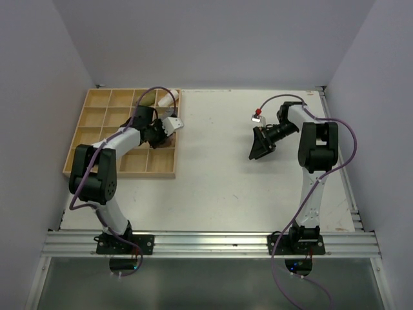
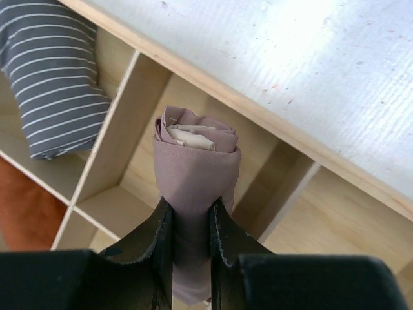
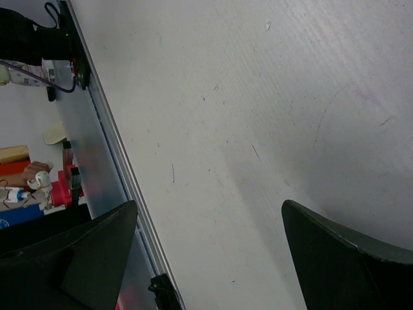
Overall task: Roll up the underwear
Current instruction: Place the rolled underwear into the container
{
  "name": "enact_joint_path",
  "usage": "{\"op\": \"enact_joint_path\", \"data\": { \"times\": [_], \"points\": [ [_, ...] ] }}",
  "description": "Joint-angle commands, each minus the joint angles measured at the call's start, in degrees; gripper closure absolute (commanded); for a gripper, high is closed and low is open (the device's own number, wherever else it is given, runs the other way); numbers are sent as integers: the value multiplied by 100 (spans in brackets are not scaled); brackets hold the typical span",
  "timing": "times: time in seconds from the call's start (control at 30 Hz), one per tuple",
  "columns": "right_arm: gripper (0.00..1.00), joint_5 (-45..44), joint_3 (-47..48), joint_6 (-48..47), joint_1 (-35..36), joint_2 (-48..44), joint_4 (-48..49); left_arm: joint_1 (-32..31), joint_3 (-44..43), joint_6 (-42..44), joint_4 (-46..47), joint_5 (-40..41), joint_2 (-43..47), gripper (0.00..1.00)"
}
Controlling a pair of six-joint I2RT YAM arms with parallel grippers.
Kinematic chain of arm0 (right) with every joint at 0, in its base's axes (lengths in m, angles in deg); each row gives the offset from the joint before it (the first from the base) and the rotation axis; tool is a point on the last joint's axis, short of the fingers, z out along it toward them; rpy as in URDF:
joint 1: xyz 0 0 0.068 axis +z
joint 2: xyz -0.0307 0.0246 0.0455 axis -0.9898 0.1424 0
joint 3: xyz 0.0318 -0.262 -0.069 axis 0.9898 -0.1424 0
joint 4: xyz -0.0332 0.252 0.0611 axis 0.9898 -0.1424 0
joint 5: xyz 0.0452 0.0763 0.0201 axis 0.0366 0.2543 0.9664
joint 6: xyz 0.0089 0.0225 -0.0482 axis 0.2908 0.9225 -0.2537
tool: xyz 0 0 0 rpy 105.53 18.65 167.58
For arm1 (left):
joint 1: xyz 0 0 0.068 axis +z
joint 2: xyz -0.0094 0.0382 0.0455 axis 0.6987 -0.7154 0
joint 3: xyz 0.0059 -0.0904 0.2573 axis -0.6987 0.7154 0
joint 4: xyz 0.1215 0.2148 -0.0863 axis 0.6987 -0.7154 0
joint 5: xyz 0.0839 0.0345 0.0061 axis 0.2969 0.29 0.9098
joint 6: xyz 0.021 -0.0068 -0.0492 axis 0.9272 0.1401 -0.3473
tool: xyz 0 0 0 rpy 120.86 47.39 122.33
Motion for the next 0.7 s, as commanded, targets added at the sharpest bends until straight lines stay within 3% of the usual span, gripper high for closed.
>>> {"op": "enact_joint_path", "data": {
  "times": [0.0,0.23,0.47,0.57,0.67],
  "points": [
    [2,161,-59,-125,8,-401,-802,-74,-20,-298,-140,-262,42,100],
    [2,153,-68,-212,8,-392,-907,-66,-590,-570,-930,-684,-598,100],
    [1,170,-68,-362,-1,-375,-1057,-31,-1311,-1456,-1159,-878,-1284,100],
    [1,188,-68,-475,8,-375,-1162,-13,-1689,-1704,-1378,-791,-1610,95],
    [1,267,-68,-616,8,-392,-1329,5,-1743,-1783,-1353,-772,-1611,79]
  ]
}}
